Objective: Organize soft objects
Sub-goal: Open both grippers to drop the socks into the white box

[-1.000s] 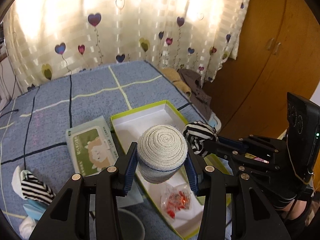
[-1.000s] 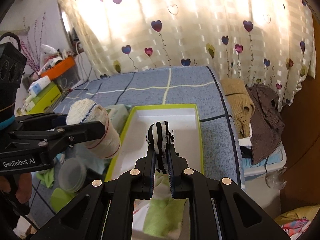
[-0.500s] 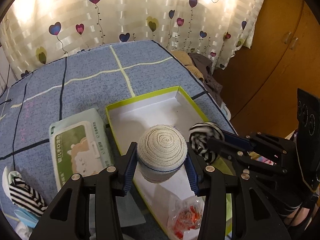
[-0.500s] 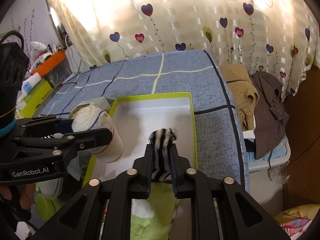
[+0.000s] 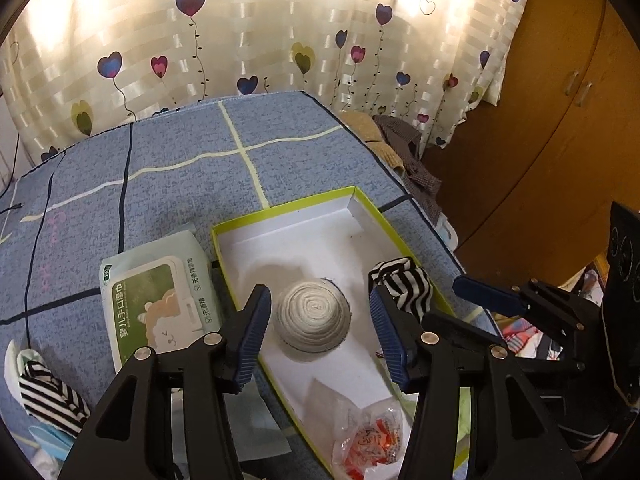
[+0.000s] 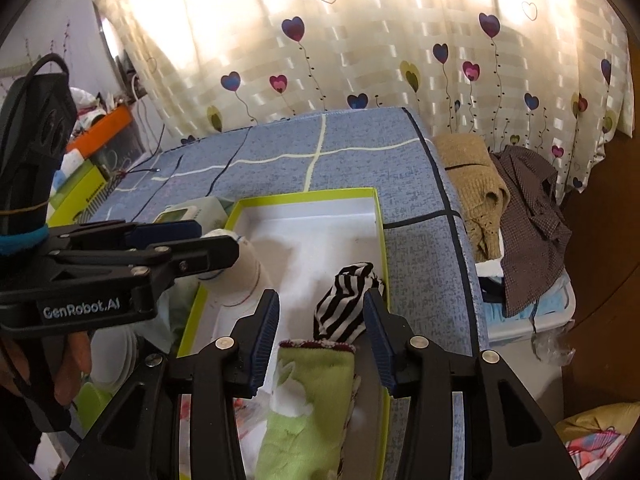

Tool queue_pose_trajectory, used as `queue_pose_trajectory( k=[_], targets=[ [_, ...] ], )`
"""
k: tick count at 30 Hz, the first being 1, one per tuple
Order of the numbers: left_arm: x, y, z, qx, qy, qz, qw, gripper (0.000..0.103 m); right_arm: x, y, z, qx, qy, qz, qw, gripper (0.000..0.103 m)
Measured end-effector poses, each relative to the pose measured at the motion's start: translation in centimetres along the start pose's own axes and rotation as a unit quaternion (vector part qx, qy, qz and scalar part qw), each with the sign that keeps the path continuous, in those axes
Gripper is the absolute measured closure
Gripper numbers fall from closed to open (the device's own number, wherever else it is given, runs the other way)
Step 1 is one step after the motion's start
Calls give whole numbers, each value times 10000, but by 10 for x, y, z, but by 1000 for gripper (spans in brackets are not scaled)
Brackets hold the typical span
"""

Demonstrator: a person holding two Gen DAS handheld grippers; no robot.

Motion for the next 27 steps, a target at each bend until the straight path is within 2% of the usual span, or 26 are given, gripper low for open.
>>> queue_pose_trajectory(
  k=[11,27],
  targets=[
    [-49,5,1,-202,77,-306,9993,50,-40,3,22,-91,138,-154,9997,59],
    [-138,43,-6,-147,274,-770,9965,50,-106,18,79,-377,222,-417,9982,53]
  ],
)
Point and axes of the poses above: each gripper's, at about its wrist camera, not at the fingertips, and x roughly the way its jaws point, z to its left, y to its underside, the point moved 3 cm from there along x, roughly the way its jaws point, and after that the axes turned 12 degrees about -z, right-handed, at the moved point
